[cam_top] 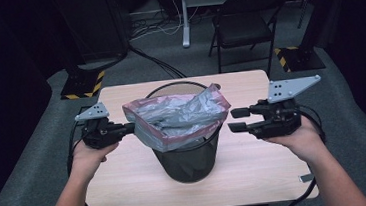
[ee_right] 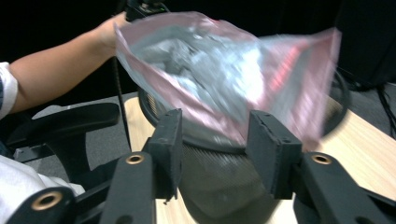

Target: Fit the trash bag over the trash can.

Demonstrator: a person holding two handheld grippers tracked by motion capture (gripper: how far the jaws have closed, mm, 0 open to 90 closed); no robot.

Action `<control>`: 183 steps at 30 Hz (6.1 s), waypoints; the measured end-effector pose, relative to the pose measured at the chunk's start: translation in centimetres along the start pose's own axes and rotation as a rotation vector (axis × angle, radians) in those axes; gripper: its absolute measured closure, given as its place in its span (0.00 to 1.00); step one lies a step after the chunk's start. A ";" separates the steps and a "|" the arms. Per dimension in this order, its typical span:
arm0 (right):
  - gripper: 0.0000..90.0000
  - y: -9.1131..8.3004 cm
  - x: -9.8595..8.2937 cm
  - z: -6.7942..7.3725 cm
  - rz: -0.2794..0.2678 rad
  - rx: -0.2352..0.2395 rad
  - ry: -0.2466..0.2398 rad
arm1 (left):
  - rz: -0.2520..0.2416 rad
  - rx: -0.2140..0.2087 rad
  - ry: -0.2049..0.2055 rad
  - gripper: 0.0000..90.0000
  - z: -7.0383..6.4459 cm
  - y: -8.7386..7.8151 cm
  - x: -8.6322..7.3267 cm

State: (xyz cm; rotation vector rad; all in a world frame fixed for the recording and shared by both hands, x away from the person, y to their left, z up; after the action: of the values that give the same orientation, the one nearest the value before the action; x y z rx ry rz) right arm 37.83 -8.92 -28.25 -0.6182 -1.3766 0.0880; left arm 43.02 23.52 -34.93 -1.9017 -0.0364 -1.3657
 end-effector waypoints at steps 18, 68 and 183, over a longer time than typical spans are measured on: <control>0.93 6.5 1.2 3.1 0.092 0.163 -0.146 | 0.001 -0.003 0.000 0.96 0.1 -0.1 -0.2; 0.97 7.9 -0.2 4.7 0.118 0.211 -0.163 | 0.070 -0.018 0.005 0.87 1.2 0.4 5.9; 0.97 7.9 -7.8 0.3 0.215 0.018 -0.055 | 0.057 0.157 -0.036 1.00 7.2 5.3 7.3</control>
State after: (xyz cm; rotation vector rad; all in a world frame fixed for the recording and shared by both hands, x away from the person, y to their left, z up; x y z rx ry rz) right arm 38.17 -5.42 -38.79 -0.7518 -1.3571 0.2912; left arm 54.14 21.17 -32.84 -1.7830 -0.1045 -1.2531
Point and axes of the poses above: each handheld gripper's, and its own axes: y roughly forward along the jaws, x roughly out of its top, z roughly to its left, the point moved 8 cm from there along y, roughly forward along the jaws, and after that the axes turned 4 degrees about z, right-handed, at the moved point
